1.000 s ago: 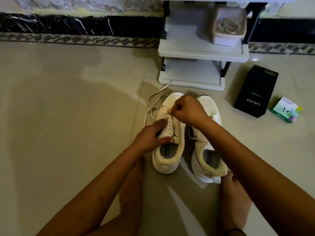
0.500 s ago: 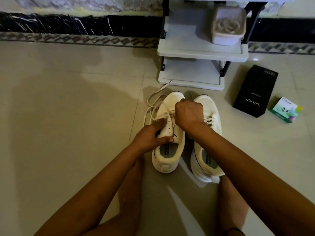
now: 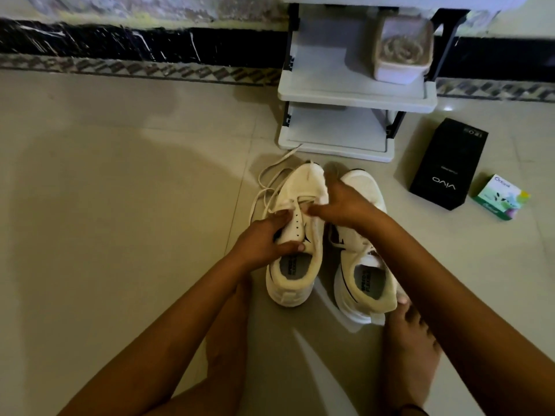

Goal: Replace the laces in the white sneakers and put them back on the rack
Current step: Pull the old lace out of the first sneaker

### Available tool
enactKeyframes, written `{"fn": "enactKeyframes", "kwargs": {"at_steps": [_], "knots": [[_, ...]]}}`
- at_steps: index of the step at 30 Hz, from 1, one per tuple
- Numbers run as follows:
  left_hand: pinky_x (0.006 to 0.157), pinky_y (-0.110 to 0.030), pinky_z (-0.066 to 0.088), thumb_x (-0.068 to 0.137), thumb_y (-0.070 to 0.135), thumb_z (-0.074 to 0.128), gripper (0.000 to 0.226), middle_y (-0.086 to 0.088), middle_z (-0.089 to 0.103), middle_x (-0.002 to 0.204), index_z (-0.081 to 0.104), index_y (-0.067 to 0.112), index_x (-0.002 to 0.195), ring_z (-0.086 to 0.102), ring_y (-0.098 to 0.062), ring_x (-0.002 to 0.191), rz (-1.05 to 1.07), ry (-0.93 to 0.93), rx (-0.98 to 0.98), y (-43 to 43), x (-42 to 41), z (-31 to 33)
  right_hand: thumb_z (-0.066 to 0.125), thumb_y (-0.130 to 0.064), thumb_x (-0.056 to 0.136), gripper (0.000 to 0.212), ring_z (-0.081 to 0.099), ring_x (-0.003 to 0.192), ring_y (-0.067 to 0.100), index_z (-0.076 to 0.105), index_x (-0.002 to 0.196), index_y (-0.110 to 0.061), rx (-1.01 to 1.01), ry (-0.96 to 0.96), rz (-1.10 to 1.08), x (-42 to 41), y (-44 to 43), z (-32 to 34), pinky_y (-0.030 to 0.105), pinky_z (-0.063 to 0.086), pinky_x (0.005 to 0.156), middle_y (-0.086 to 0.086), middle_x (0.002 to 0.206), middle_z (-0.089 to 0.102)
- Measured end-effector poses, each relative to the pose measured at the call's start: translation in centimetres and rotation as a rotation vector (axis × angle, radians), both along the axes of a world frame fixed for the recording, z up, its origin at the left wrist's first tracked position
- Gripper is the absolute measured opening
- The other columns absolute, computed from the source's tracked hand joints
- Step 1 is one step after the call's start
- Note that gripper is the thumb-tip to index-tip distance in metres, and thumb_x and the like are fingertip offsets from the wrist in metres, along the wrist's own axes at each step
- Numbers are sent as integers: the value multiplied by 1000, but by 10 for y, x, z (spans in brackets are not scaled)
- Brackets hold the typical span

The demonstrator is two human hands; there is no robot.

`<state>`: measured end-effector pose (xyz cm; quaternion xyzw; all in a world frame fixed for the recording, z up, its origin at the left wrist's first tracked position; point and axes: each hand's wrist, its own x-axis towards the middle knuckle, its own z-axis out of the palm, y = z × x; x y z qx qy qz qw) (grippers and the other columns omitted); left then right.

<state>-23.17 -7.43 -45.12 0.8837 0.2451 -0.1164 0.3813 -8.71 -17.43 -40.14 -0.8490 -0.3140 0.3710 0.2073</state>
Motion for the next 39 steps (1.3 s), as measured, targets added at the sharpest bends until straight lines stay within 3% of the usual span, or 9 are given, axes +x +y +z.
{"fn": "enactKeyframes", "kwargs": {"at_steps": [4, 7, 10, 13, 15, 18, 23, 32, 39], "knots": [[91, -28, 47, 79, 42, 71, 67, -6, 59, 129, 47, 18, 137, 58, -21, 113, 35, -20, 68, 1, 4, 8, 64, -28, 86, 75, 46, 117, 24, 21, 143, -6, -85, -8, 184, -15, -11, -11, 29, 41, 87, 14, 142, 36], [80, -29, 51, 72, 36, 55, 45, -8, 70, 100, 70, 12, 106, 65, -21, 92, 216, -151, -15, 8, 0, 14, 54, -27, 92, 80, 37, 132, 28, 2, 149, -6, -116, -73, 261, -17, -15, -14, 31, 36, 100, 13, 157, 11], [75, -36, 54, 75, 22, 57, 26, -12, 70, 83, 72, 6, 89, 64, -24, 77, 383, -196, -87, 14, -4, 15, 52, -25, 93, 81, 33, 135, 27, -3, 150, -9, -98, -46, 249, -21, -18, -17, 32, 35, 104, 9, 159, 3], [68, -23, 47, 82, 10, 62, 14, -5, 69, 88, 69, 10, 94, 60, -17, 76, 364, -205, 39, 10, -2, 16, 53, -34, 92, 85, 35, 134, 28, -5, 150, -8, -91, -113, 244, -28, -19, -20, 35, 38, 102, 10, 159, 1], [75, -27, 49, 82, 16, 64, 29, 3, 65, 100, 64, 19, 110, 62, -18, 88, 318, -193, 113, 11, 3, 21, 51, -45, 92, 91, 22, 141, 29, -9, 149, -7, -94, -139, 254, -37, -23, -25, 36, 30, 109, 13, 158, -7], [86, -33, 48, 81, 20, 64, 47, 0, 55, 125, 55, 26, 127, 57, -20, 107, 98, -128, 252, 13, 17, 28, 47, -55, 90, 97, 0, 146, 28, -13, 148, -5, -96, -186, 257, -51, -29, -33, 34, 10, 116, 15, 156, -15], [84, -35, 47, 87, 26, 55, 44, 0, 40, 140, 51, 25, 131, 48, -21, 120, -191, 32, 551, 7, 35, 26, 42, -54, 93, 93, -5, 146, 28, -15, 147, -4, -101, -243, 243, -56, -29, -39, 35, 3, 117, 16, 156, -16], [80, -40, 50, 85, 11, 51, 45, -7, 44, 134, 49, 20, 130, 52, -28, 112, -68, 27, 448, 5, 37, 16, 41, -55, 92, 93, -8, 146, 24, -16, 147, -6, -126, -262, 244, -53, -24, -48, 37, 0, 117, 13, 156, -18], [88, -41, 47, 85, 24, 59, 46, -11, 41, 133, 50, 20, 130, 47, -31, 118, -92, 130, 463, -2, 44, 19, 35, -56, 94, 88, -6, 146, 26, -15, 147, -6, -116, -315, 261, -55, -27, -50, 35, 0, 117, 14, 156, -17]]}}
